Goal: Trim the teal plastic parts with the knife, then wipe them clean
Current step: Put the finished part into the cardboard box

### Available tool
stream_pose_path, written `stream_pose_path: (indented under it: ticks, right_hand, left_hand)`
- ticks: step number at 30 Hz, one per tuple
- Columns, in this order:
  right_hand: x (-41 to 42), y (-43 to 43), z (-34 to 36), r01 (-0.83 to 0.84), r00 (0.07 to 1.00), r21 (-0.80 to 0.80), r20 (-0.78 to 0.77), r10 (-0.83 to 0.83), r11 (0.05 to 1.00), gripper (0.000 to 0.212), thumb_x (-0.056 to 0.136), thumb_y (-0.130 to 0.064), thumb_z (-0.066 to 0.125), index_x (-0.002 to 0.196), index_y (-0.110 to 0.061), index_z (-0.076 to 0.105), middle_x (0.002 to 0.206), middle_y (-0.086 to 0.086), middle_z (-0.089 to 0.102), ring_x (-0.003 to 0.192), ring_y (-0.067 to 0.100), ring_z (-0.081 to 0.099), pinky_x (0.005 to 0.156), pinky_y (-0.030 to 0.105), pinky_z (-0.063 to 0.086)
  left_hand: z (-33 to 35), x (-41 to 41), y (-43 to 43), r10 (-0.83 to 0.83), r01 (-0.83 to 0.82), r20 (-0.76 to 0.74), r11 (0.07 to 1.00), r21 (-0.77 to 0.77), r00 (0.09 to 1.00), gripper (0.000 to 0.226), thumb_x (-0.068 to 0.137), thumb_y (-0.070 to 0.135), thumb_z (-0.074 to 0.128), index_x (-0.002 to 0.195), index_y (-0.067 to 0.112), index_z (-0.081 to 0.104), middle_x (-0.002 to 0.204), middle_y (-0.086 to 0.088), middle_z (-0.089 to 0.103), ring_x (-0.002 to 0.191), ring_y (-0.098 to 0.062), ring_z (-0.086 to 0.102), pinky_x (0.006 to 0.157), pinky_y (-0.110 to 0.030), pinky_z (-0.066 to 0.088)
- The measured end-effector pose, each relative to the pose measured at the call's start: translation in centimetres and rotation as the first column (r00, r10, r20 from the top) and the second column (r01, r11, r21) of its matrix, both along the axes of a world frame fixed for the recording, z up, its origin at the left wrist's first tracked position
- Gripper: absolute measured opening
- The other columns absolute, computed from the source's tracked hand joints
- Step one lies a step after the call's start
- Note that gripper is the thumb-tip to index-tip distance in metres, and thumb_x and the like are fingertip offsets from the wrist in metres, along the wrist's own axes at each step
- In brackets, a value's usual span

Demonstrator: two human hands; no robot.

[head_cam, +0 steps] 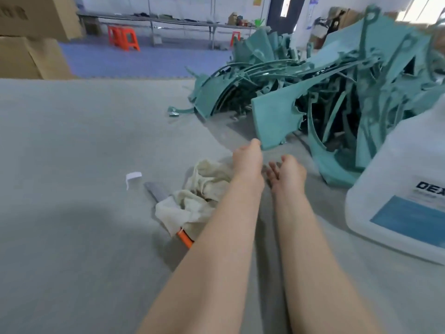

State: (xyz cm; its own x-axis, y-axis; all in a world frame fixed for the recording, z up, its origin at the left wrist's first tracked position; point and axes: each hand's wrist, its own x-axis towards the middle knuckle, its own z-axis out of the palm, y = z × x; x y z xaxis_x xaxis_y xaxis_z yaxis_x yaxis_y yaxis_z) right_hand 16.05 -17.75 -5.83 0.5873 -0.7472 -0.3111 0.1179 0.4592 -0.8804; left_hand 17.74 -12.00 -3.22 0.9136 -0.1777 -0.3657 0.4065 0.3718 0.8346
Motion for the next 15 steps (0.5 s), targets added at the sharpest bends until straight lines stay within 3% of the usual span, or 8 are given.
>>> stream_pose_path:
  ticks: [2, 3, 4, 6, 8, 12, 15]
  right_hand:
    - [1.8, -0.8, -0.4, 0.0, 1.0, 0.053, 0.031, -0.001, 0.999, 0.034, 0.096, -0.006, 0.039, 0.129, -0.006, 0.048, 0.077, 0.006, 0.052, 0.064, 0.017, 0.055, 0.08, 0.039, 0.053]
    - [2.6, -1.2, -0.6, -0.009, 0.998, 0.086, 0.062, 0.004, 0.996, 0.033, 0.097, -0.006, 0.038, 0.129, -0.009, 0.045, 0.08, 0.006, 0.052, 0.066, 0.016, 0.056, 0.084, 0.039, 0.053]
    - [3.3, -1.4, -0.7, -0.02, 0.996, 0.105, 0.089, 0.011, 0.994, 0.029, 0.097, -0.005, 0.038, 0.125, -0.01, 0.044, 0.082, 0.006, 0.052, 0.067, 0.016, 0.057, 0.081, 0.036, 0.053]
    - [4.5, -2.0, -0.7, -0.019, 0.993, 0.109, 0.114, 0.007, 0.994, 0.019, 0.096, -0.001, 0.038, 0.112, -0.008, 0.045, 0.077, 0.006, 0.054, 0.058, 0.014, 0.059, 0.06, 0.026, 0.054]
    - [5.3, -2.5, -0.5, -0.005, 0.993, 0.102, 0.114, -0.006, 0.995, 0.016, 0.093, 0.002, 0.039, 0.103, -0.005, 0.05, 0.069, 0.006, 0.054, 0.039, 0.009, 0.055, 0.042, 0.018, 0.045]
    - [6.7, -3.3, -0.7, -0.021, 0.996, 0.068, 0.092, 0.015, 0.997, 0.017, 0.091, 0.004, 0.041, 0.097, -0.002, 0.056, 0.068, 0.006, 0.055, 0.033, 0.007, 0.052, 0.038, 0.015, 0.041]
    - [7.3, -3.7, -0.8, -0.028, 0.994, 0.074, 0.107, 0.02, 0.997, 0.013, 0.093, -0.003, 0.045, 0.089, -0.006, 0.056, 0.069, 0.005, 0.056, 0.041, 0.009, 0.054, 0.045, 0.02, 0.045]
  left_hand:
    - [-0.4, 1.1, -1.1, 0.025, -0.025, 0.0, 1.0, 0.015, 1.0, 0.011, 0.094, 0.011, 0.048, 0.083, 0.008, 0.047, 0.062, -0.004, 0.036, 0.032, -0.007, 0.038, 0.033, -0.016, 0.028]
    - [-0.5, 1.7, -1.5, 0.029, -0.029, 0.009, 0.999, 0.023, 1.0, 0.005, 0.093, 0.009, 0.046, 0.093, 0.004, 0.049, 0.061, -0.006, 0.038, 0.025, -0.005, 0.035, 0.029, -0.013, 0.024]
    - [-0.7, 2.4, -2.0, 0.024, -0.025, 0.025, 0.999, 0.046, 0.999, 0.015, 0.092, 0.007, 0.046, 0.105, 0.0, 0.051, 0.065, -0.009, 0.045, 0.026, -0.005, 0.036, 0.03, -0.013, 0.024]
    - [-1.1, 4.0, -3.0, -0.022, 0.016, 0.066, 0.996, 0.091, 0.998, 0.04, 0.091, 0.006, 0.046, 0.13, -0.001, 0.044, 0.094, -0.02, 0.061, 0.044, -0.012, 0.048, 0.04, -0.018, 0.034]
    - [-1.2, 5.2, -4.0, -0.056, 0.044, 0.093, 0.991, 0.127, 0.994, 0.047, 0.09, 0.003, 0.046, 0.137, 0.003, 0.039, 0.121, -0.025, 0.059, 0.065, -0.021, 0.055, 0.047, -0.023, 0.038]
    - [-1.8, 7.2, -5.3, -0.096, 0.08, 0.107, 0.986, 0.147, 0.99, 0.041, 0.089, 0.001, 0.047, 0.13, 0.001, 0.043, 0.121, -0.021, 0.059, 0.099, -0.032, 0.061, 0.07, -0.031, 0.05]
    - [-2.5, 8.4, -5.5, -0.097, 0.052, 0.157, 0.963, 0.266, 0.983, 0.035, 0.089, 0.009, 0.056, 0.122, -0.001, 0.051, 0.118, -0.018, 0.063, 0.104, -0.033, 0.062, 0.085, -0.035, 0.052]
